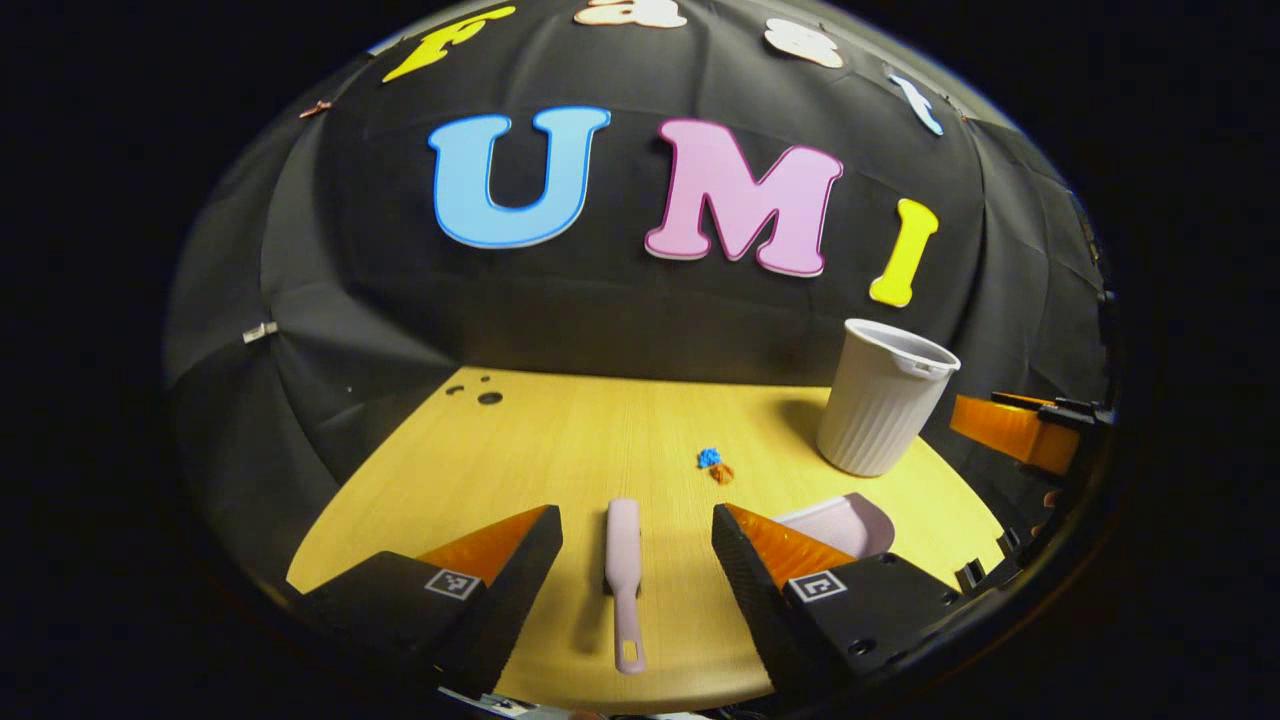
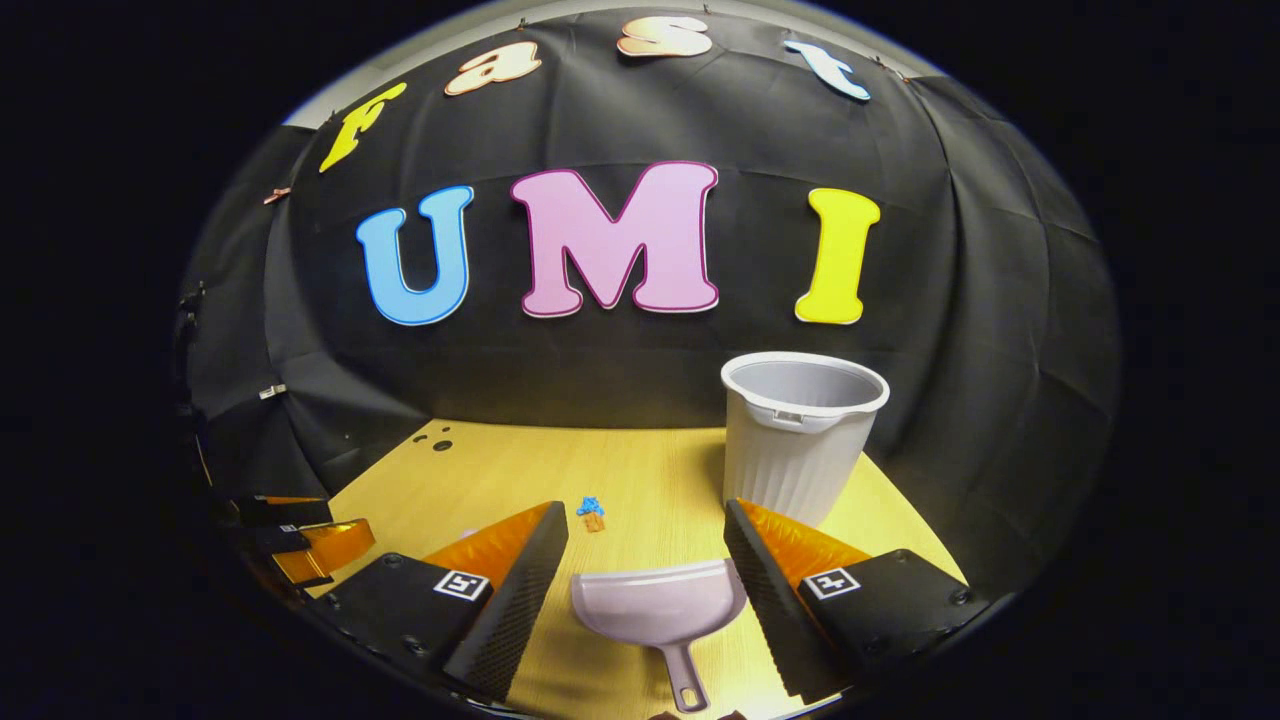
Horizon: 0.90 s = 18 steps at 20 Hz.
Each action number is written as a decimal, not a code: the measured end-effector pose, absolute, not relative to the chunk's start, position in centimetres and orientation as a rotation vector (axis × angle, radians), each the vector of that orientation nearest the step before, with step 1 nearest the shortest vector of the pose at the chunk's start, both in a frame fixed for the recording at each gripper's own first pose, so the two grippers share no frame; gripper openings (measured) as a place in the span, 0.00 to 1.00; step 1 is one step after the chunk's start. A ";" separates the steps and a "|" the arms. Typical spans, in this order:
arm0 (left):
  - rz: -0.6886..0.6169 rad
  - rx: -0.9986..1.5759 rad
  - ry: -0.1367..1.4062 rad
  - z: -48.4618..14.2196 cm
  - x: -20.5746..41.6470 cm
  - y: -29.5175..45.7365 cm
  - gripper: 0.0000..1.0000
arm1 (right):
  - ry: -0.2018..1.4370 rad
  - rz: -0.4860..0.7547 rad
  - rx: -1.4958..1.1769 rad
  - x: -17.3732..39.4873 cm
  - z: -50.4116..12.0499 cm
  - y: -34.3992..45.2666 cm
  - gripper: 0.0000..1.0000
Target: Pick up the small broom and dustpan from the desktop, sweep the trash into the dustpan with the broom, and then empty the trash into the garbage bin.
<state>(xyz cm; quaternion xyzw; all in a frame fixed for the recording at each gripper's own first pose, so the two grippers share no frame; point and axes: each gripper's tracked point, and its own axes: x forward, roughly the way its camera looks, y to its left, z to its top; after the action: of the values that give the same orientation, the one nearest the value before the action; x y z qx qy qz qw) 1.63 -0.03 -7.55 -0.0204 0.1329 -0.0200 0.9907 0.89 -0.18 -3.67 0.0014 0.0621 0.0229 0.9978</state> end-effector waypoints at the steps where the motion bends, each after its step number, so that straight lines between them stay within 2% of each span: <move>1: -0.038 -0.054 0.300 -8.6 1.9 0.0 0.96 | 0.135 0.047 0.003 1.0 -4.0 -0.3 0.98; 6: -0.029 -0.118 0.496 -14.4 3.1 0.3 0.95 | 0.182 0.059 -0.005 1.7 -5.7 -0.6 0.98; 14: -0.027 -0.073 0.743 -22.1 5.1 0.9 0.94 | 0.286 0.096 -0.004 2.4 -9.6 -0.3 0.98; 18: -0.031 -0.028 0.837 -24.5 6.5 1.2 0.89 | 0.336 0.108 0.002 2.6 -11.7 -0.3 0.98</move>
<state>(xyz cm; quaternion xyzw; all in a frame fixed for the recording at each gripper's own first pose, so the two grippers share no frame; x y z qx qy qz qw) 6.49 1.18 -24.48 -0.0137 0.4062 -0.0152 0.9135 2.57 -0.29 -11.67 0.0008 0.1671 0.0535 0.9845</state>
